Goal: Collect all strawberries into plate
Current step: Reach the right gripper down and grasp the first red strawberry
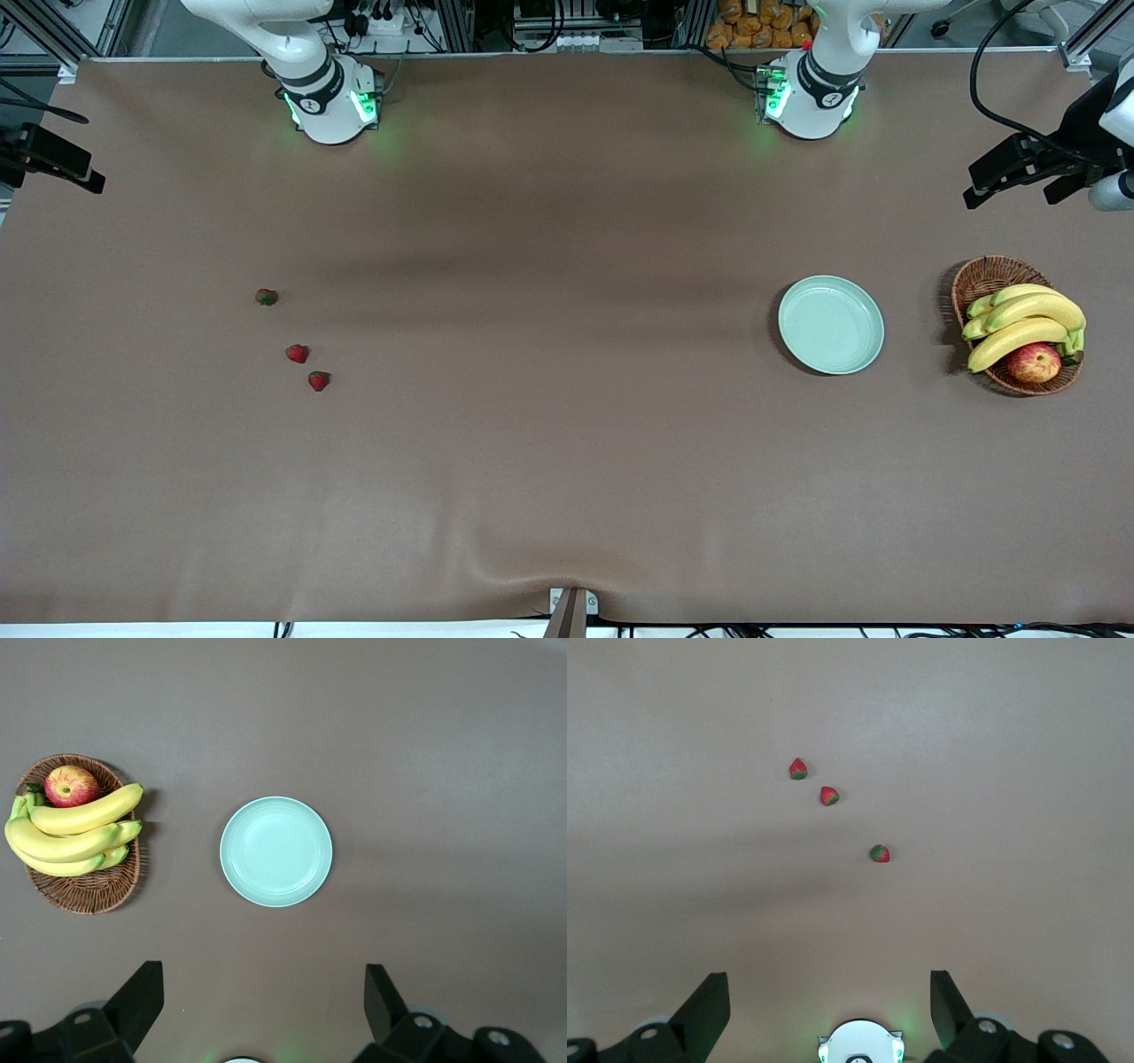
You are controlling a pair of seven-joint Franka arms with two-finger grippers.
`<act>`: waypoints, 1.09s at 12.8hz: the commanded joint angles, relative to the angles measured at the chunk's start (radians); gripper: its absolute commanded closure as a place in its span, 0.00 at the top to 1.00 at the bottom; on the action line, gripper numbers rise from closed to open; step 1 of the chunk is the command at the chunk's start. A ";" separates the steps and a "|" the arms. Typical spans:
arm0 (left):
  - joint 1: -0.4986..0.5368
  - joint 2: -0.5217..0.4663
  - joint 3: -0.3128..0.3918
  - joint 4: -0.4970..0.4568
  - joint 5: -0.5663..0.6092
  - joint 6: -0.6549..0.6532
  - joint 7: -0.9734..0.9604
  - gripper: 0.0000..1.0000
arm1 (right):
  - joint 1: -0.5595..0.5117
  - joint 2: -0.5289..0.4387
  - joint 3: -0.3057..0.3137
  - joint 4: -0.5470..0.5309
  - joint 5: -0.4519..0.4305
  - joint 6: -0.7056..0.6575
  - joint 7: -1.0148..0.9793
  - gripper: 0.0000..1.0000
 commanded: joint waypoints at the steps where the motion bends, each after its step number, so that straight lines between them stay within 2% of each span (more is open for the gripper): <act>1: -0.006 -0.018 0.006 0.001 0.014 -0.019 0.005 1.00 | -0.005 -0.008 0.007 -0.002 -0.012 -0.011 -0.009 1.00; 3: -0.006 -0.013 0.006 0.010 0.019 -0.024 0.005 1.00 | -0.007 -0.006 0.007 -0.003 -0.012 -0.010 -0.025 1.00; 5: -0.003 0.035 0.005 0.085 0.045 -0.061 0.007 1.00 | -0.007 -0.003 0.007 -0.006 -0.015 -0.007 -0.027 1.00; 7: -0.001 0.040 0.000 0.090 0.043 -0.062 0.008 1.00 | -0.008 0.005 0.005 -0.038 -0.020 0.002 -0.027 1.00; 11: -0.001 0.039 -0.005 0.076 0.042 -0.065 0.014 1.00 | -0.028 0.055 -0.001 -0.242 -0.026 0.056 -0.027 1.00; 14: -0.006 0.036 -0.005 0.058 0.042 -0.065 0.013 1.00 | -0.057 0.119 -0.001 -0.405 -0.026 0.256 -0.076 1.00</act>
